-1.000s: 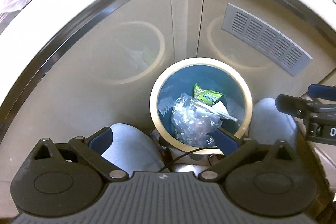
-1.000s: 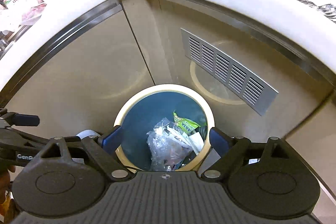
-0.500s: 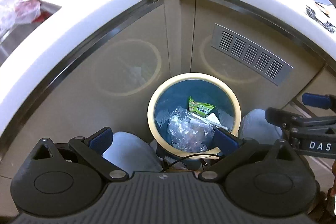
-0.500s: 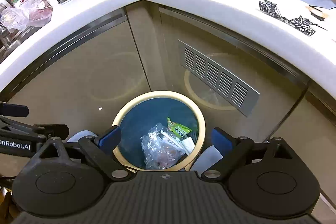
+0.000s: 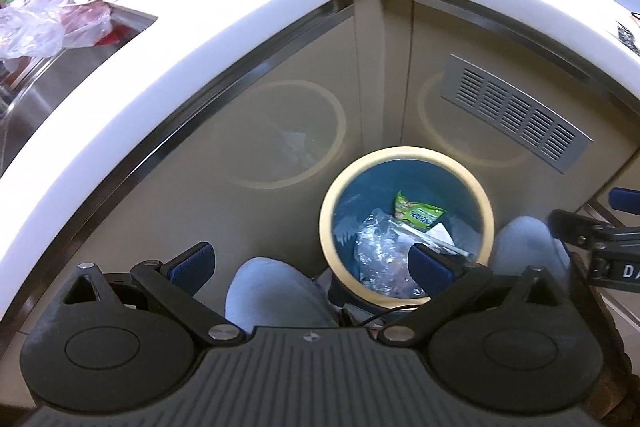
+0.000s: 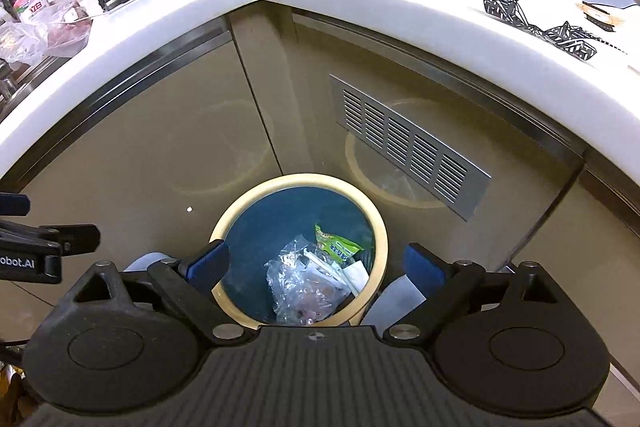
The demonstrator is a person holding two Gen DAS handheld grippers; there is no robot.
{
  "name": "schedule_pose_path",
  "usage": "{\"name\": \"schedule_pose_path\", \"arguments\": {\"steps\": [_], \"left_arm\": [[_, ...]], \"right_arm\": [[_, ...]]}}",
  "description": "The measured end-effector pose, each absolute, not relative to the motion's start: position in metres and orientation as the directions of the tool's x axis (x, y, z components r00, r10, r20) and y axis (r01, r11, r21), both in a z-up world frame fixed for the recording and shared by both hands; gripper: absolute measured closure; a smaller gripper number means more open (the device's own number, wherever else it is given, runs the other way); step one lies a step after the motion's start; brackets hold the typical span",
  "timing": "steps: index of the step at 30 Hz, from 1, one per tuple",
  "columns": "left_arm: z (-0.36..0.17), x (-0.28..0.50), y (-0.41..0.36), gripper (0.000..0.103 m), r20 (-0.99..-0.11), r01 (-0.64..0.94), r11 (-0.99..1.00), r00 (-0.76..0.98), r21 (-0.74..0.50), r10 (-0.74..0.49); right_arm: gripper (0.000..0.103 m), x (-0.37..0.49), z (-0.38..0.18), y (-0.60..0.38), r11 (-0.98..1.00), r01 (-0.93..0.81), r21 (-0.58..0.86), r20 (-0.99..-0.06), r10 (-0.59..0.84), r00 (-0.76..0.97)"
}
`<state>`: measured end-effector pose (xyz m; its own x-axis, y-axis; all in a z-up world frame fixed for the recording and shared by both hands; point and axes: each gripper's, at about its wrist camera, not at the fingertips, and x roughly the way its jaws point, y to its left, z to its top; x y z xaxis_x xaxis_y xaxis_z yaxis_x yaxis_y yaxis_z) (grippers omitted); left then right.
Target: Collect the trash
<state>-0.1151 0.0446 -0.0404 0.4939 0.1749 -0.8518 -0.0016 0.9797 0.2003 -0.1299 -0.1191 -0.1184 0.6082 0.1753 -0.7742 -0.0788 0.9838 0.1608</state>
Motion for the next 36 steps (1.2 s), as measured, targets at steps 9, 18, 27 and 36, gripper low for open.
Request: {"name": "schedule_pose_path", "arguments": {"steps": [9,18,27,36], "left_arm": [[-0.049,-0.111,0.049,0.000,-0.867,-0.002,0.975,0.457,0.222,0.199],[-0.046,-0.116,0.049,0.000,-0.846,-0.017,0.968,0.481,0.252,0.229],[-0.058,-0.111,0.050,0.000,-0.872,0.019,0.961,0.426,0.278,0.243],[-0.039,-0.127,0.053,0.000,-0.865,0.031,0.956,0.436,0.291,0.249]], "right_arm": [[0.007,-0.130,-0.115,-0.122,0.992,-0.091,0.091,-0.761,0.129,0.635],[0.007,-0.130,-0.116,-0.118,0.990,-0.126,0.067,-0.761,0.133,0.635],[0.007,-0.128,-0.117,-0.115,0.988,-0.140,0.059,-0.771,0.134,0.623],[0.006,-0.129,-0.117,-0.115,0.985,-0.157,0.066,-0.775,0.150,0.614]]}}
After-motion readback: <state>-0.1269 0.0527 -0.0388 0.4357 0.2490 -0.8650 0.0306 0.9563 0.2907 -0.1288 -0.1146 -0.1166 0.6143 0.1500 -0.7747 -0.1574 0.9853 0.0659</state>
